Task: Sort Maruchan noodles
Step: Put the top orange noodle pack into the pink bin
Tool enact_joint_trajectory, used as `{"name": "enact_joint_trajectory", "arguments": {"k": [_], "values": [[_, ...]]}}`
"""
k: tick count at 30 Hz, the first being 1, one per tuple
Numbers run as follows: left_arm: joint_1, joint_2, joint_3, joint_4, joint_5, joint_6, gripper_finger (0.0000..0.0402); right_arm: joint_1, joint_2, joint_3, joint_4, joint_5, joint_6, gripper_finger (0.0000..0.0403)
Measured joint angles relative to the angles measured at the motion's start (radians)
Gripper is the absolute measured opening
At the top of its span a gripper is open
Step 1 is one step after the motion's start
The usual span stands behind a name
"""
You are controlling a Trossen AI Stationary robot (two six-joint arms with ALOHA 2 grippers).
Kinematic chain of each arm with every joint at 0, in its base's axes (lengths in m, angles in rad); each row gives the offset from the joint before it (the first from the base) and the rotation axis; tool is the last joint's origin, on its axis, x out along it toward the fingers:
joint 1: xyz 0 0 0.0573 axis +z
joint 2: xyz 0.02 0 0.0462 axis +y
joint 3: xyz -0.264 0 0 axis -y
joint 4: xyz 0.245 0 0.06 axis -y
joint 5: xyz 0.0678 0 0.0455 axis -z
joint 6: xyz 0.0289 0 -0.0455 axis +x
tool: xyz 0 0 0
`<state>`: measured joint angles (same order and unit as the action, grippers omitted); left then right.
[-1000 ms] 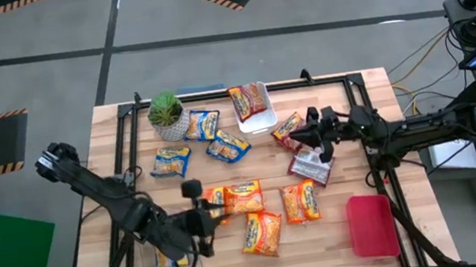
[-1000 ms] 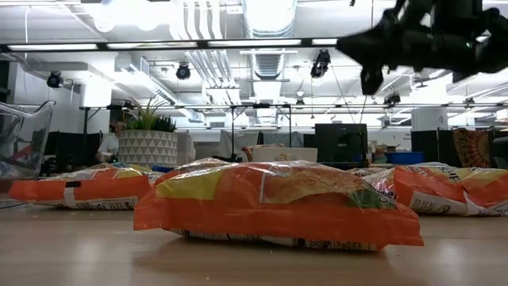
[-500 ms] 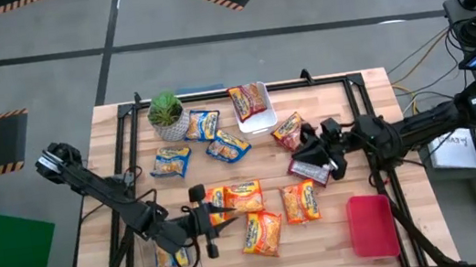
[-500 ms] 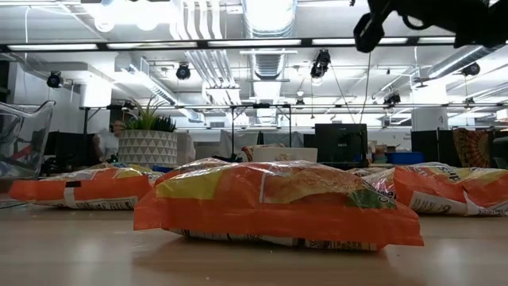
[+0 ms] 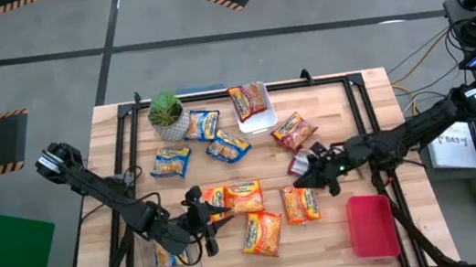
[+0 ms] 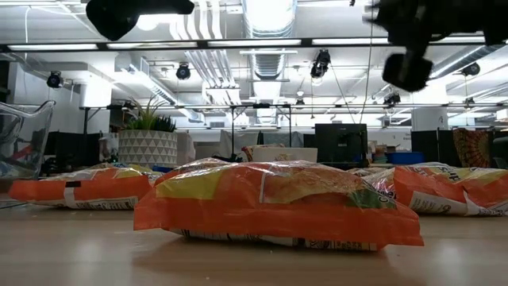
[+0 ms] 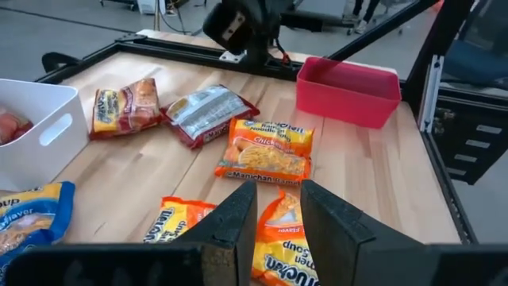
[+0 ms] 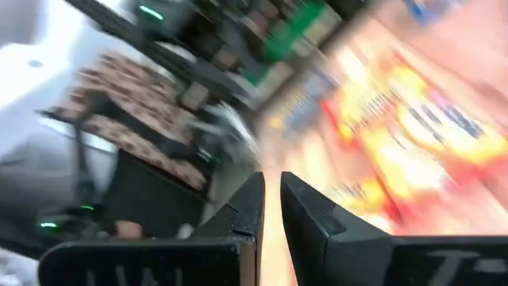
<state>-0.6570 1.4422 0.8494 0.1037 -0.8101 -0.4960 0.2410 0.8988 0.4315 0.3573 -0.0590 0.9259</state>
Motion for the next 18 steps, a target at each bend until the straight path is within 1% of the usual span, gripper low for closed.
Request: {"name": "enact_joint_trajectory", "arguments": {"k": [4, 7, 9, 10, 12, 18], "values": [[0.003, 0.0, 0.0, 0.0, -0.001, -0.003, 0.0082, 0.0, 0.002, 0.125, -0.422, 0.019, -0.029, 0.0033], [0.003, 0.0, 0.0, 0.0, 0.006, -0.003, 0.0082, 0.0, 0.014, 0.225, -0.728, 0.11, -0.069, 0.0033], [0.003, 0.0, 0.0, -0.001, 0.008, -0.002, 0.0082, -0.001, 0.023, 0.269, -0.879, 0.18, -0.073, 0.0033], [0.003, 0.0, 0.0, 0.0, 0.009, 0.004, 0.0082, -0.002, 0.03, 0.286, -0.93, 0.206, -0.072, 0.0033], [0.006, 0.0, 0.0, 0.0, 0.008, 0.008, 0.0082, -0.004, 0.035, 0.306, -0.991, 0.216, -0.062, 0.0033], [0.015, 0.0, 0.0, -0.001, 0.018, 0.023, 0.0073, -0.004, 0.041, 0.3, -1.007, 0.19, -0.052, 0.0034]]}}
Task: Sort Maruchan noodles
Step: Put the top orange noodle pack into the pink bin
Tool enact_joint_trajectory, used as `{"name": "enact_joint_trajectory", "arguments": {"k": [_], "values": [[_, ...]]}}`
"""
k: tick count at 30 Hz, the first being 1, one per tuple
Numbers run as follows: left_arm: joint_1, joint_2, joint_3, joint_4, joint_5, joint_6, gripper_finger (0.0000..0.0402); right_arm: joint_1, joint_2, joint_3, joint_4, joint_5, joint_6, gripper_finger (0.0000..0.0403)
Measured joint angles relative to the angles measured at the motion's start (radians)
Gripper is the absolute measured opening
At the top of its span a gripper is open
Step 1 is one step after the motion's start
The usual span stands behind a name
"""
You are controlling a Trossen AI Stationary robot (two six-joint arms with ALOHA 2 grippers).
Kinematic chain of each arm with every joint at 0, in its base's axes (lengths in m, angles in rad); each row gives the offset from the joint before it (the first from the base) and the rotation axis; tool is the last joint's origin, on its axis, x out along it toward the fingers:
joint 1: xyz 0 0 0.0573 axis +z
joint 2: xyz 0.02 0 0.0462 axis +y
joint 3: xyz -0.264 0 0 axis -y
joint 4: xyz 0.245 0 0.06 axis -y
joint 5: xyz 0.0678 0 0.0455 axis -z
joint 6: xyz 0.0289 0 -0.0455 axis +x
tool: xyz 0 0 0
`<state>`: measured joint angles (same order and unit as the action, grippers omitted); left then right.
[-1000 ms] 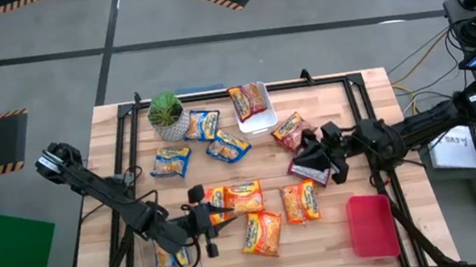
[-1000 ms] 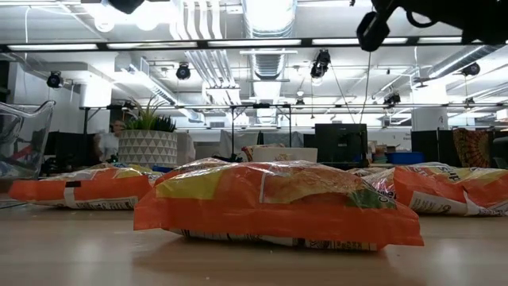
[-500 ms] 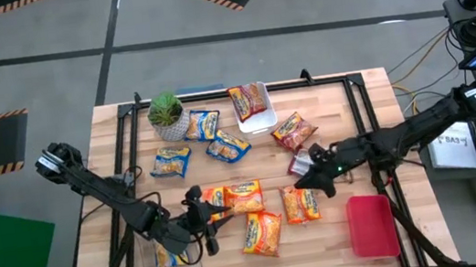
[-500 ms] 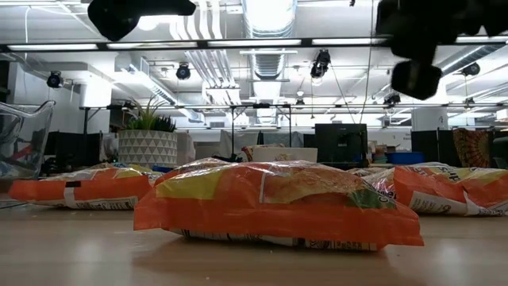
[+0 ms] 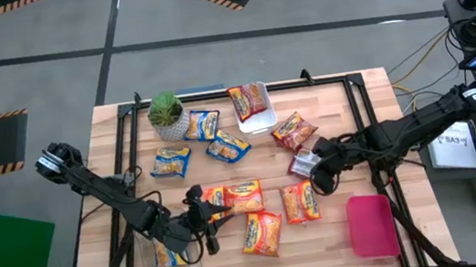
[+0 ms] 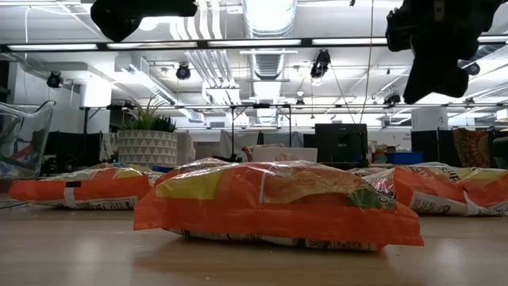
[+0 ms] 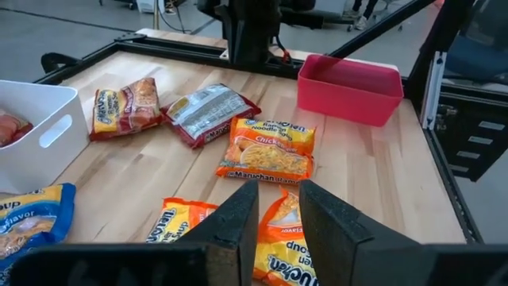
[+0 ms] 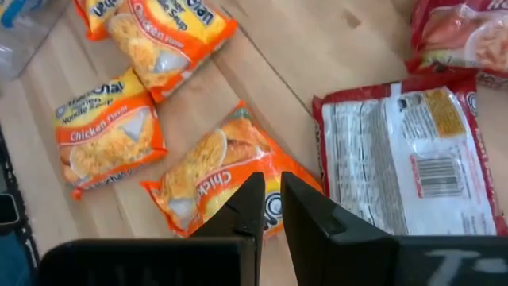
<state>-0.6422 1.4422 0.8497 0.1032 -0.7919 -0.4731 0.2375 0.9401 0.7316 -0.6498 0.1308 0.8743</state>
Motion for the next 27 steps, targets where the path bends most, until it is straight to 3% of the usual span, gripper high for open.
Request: {"name": "enact_joint_trajectory", "arguments": {"k": [4, 8, 12, 20, 23, 27], "values": [[0.041, 0.0, 0.0, -0.002, 0.046, 0.055, 0.0057, -0.019, 0.0, -0.002, 0.004, 0.001, 0.041, 0.0034], [0.126, -0.001, 0.0, -0.006, 0.251, 0.147, 0.0033, -0.071, 0.018, -0.003, 0.008, -0.003, 0.08, 0.0052], [0.222, -0.001, 0.0, -0.056, 0.417, 0.252, 0.0006, -0.138, 0.058, -0.003, 0.03, -0.007, 0.068, 0.0097], [0.329, 0.003, 0.0, -0.157, 0.423, 0.304, 0.0001, -0.266, 0.178, -0.004, 0.133, -0.013, -0.011, 0.0185], [0.331, 0.006, -0.001, -0.194, 0.437, 0.304, 0.0, -0.285, 0.233, -0.004, 0.216, -0.089, -0.032, 0.0204], [0.329, 0.006, -0.001, -0.259, 0.541, 0.3, 0.0, -0.281, 0.316, -0.004, 0.358, -0.184, -0.047, 0.0222]]}}
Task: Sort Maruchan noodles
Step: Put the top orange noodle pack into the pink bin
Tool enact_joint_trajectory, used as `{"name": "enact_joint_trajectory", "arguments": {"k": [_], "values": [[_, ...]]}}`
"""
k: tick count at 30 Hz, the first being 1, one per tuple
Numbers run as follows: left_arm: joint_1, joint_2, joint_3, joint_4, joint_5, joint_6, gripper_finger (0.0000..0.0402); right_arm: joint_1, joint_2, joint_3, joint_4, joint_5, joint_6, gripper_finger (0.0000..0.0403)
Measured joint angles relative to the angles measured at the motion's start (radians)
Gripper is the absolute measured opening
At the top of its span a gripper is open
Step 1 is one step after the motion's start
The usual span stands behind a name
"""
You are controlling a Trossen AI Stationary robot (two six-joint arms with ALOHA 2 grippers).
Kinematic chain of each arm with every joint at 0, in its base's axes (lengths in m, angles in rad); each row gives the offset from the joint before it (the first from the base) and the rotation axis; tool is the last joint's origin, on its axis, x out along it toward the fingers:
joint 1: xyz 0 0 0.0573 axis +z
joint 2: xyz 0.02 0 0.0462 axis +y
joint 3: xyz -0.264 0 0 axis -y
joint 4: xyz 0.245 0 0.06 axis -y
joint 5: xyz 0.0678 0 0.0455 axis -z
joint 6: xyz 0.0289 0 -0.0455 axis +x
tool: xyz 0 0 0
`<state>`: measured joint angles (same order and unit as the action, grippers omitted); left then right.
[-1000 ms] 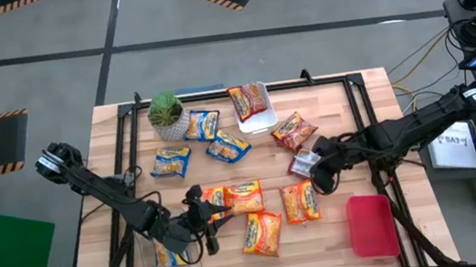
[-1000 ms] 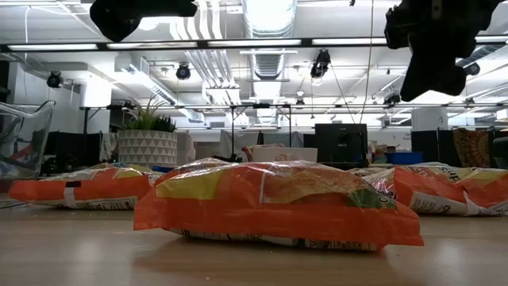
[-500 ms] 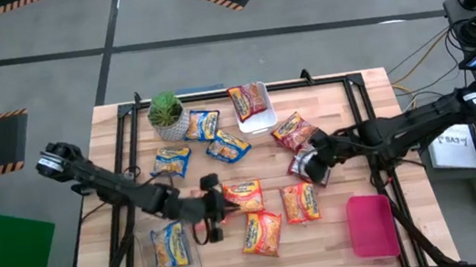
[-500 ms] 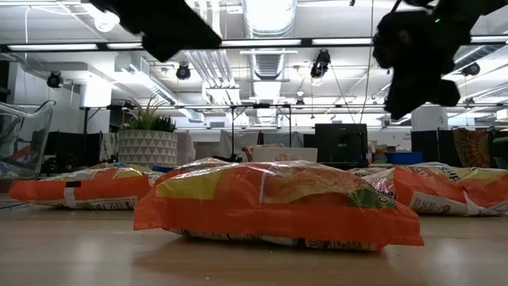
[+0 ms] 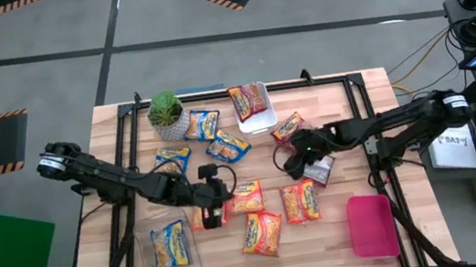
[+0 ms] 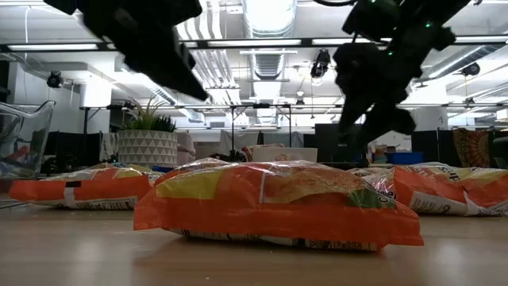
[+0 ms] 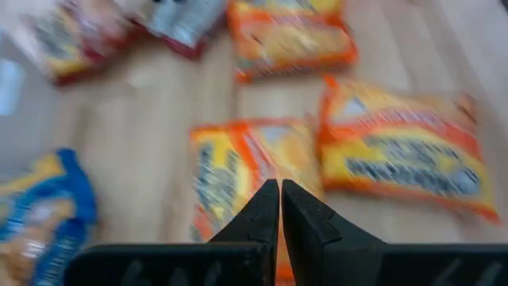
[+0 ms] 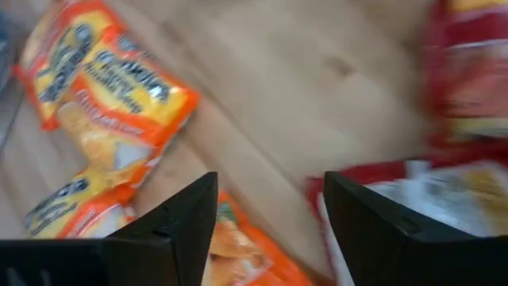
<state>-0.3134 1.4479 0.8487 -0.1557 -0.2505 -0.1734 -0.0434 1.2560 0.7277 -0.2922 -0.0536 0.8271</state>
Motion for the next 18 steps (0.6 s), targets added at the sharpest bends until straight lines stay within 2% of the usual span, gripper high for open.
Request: {"name": "enact_joint_trajectory", "arguments": {"k": [2, 9, 18], "values": [[-0.001, 0.005, -0.001, -0.012, 0.032, -0.018, 0.0, 0.004, 0.039, 0.0, 0.048, -0.032, 0.0, 0.0229], [-0.024, 0.062, -0.008, -0.008, 0.034, -0.056, 0.0, 0.013, 0.162, 0.0, 0.195, -0.092, 0.022, 0.0242], [-0.034, 0.145, -0.006, 0.077, 0.034, -0.079, 0.0, 0.013, 0.218, -0.001, 0.272, -0.115, 0.021, 0.0244]]}}
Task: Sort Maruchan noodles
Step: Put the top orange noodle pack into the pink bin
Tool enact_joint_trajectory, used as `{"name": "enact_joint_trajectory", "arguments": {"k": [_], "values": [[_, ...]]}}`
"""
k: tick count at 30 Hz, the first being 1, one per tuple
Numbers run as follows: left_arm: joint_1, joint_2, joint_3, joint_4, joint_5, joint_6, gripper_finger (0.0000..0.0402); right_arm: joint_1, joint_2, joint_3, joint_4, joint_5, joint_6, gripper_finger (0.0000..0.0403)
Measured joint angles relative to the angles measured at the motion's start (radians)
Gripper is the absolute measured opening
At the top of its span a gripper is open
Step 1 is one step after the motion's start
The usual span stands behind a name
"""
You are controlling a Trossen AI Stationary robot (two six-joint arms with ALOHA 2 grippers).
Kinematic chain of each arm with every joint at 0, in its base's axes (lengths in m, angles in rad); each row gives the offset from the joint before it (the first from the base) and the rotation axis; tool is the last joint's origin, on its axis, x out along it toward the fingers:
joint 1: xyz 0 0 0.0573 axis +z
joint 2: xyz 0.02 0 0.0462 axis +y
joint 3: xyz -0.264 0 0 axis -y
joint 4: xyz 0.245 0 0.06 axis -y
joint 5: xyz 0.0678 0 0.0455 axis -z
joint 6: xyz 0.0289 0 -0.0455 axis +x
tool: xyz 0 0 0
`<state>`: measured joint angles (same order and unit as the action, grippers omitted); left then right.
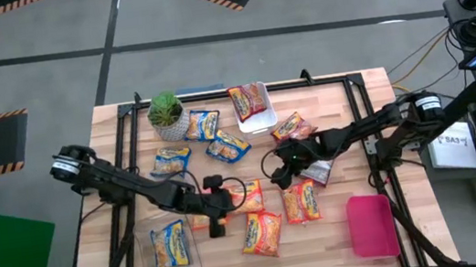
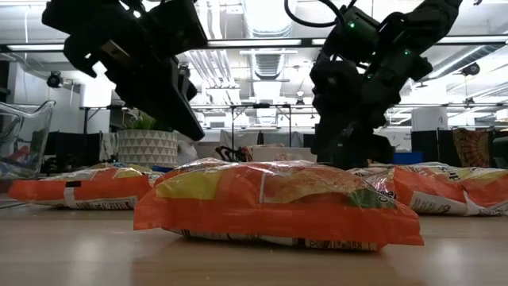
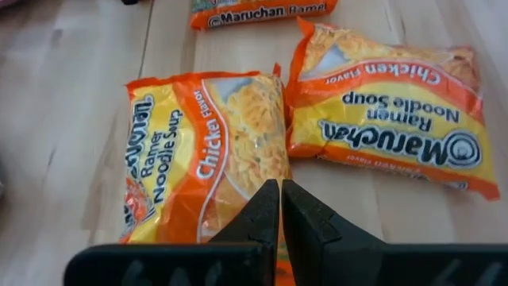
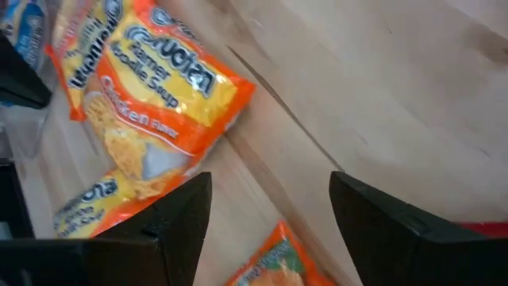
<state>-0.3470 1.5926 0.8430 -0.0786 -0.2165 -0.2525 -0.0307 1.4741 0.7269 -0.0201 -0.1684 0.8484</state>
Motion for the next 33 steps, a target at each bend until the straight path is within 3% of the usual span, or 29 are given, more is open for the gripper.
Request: {"name": "enact_joint_trajectory", "arguments": {"k": [11, 22, 33], "values": [[-0.002, 0.016, 0.008, -0.009, 0.047, -0.069, 0.0, 0.012, -0.01, 0.0, 0.012, -0.042, -0.006, 0.0248], [-0.006, 0.017, -0.003, -0.079, 0.046, -0.109, 0.0, 0.029, 0.031, 0.0, 0.159, -0.029, -0.004, 0.0269], [-0.002, 0.145, -0.006, -0.003, -0.015, -0.141, 0.0, 0.028, 0.167, 0.003, 0.326, -0.023, 0.032, 0.027]]}}
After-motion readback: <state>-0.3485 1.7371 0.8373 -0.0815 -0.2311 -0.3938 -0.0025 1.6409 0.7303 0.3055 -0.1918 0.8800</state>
